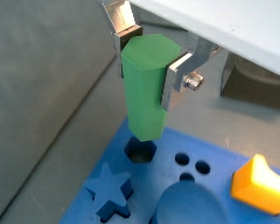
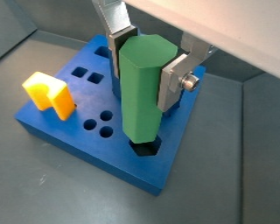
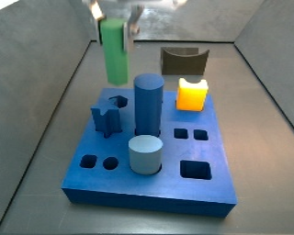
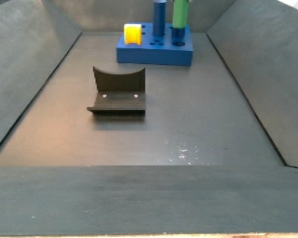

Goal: Pick up the hexagon object. Move up. Place the hexagon object on the fixture. Regrasp the hexagon object. Move to above the board. Insert the hexagon object.
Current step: Insert the hexagon object.

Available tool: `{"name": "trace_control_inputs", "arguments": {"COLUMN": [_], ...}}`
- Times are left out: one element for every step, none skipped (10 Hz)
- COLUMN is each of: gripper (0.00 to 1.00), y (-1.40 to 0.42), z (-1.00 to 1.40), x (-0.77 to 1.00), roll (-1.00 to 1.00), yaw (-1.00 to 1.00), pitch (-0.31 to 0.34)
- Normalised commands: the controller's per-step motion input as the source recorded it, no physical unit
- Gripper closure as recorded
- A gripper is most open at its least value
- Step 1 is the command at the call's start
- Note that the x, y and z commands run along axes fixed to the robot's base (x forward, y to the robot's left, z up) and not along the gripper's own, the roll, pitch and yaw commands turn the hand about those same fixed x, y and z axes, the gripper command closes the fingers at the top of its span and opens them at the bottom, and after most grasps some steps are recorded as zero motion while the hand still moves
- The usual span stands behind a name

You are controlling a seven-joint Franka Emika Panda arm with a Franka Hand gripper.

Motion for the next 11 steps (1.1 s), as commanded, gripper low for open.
{"name": "trace_control_inputs", "arguments": {"gripper": [1.0,1.0,1.0,1.0,1.0,1.0,1.0,1.0,1.0,1.0,1.0], "y": [0.0,0.0,-0.12,-0.11,-0.09,-0.07,0.0,0.0,0.0,0.03,0.0], "z": [-0.66,-0.77,-0.67,-0.2,0.0,0.0,-0.01,-0.23,-0.27,-0.28,-0.45], "x": [0.0,0.0,0.0,0.0,0.0,0.0,-0.14,-0.3,-0.29,-0.16,0.0], "roll": [-0.22,-0.17,-0.14,-0.01,0.01,0.07,0.12,0.16,0.19,0.2,0.1], "yaw": [-0.15,-0.09,-0.01,0.0,0.0,0.0,0.0,0.0,0.0,0.06,0.08], "pitch": [-0.17,-0.136,-0.189,-0.049,0.0,0.01,0.0,-0.021,-0.014,0.0,-0.014]}}
